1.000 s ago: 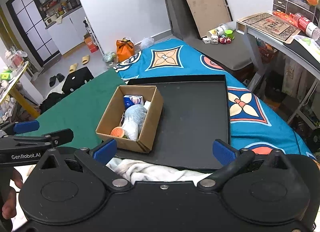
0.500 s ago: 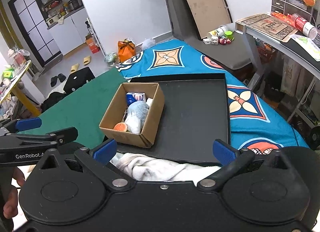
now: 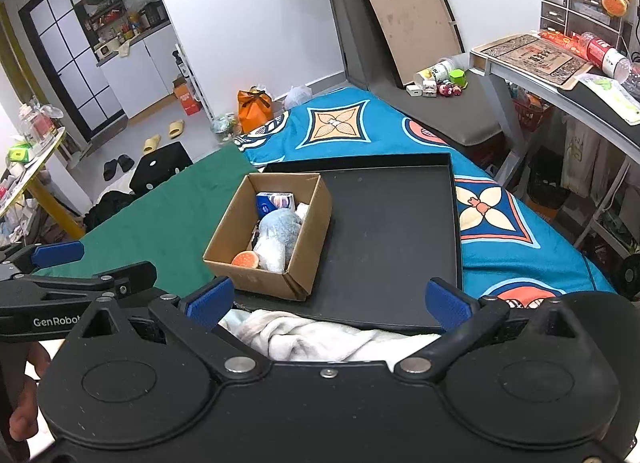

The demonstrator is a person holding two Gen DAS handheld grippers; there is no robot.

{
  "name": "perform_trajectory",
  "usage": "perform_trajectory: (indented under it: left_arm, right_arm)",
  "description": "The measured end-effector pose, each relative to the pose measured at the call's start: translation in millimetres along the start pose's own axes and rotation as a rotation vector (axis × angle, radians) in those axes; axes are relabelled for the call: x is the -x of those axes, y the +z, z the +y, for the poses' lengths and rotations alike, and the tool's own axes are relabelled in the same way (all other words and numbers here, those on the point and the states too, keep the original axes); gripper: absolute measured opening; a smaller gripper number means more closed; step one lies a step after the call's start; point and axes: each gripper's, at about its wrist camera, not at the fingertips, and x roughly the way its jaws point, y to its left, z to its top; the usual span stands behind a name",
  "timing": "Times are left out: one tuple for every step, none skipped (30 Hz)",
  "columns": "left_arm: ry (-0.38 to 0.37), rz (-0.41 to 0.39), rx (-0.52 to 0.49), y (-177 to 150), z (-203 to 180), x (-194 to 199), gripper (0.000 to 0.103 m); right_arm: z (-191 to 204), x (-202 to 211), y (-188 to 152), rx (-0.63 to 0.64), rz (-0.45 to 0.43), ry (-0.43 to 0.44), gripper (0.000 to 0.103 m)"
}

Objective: Organize soft objects

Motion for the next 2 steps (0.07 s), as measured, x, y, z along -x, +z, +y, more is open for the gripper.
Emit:
perform_trajectory:
  left_arm:
    - [-0.004,-0.001,-0.002,-0.2,-0.4,0.1,0.099]
    - [-0.007,-0.003,-0.003,-0.4,0.0,0.3,0.099]
  right_arm:
    - [0.3,-0.9,0.1,-0.003,0.000,0.000,0.103]
    - [0.3,-0.9,0.1,-0.003,0.000,0.000,0.103]
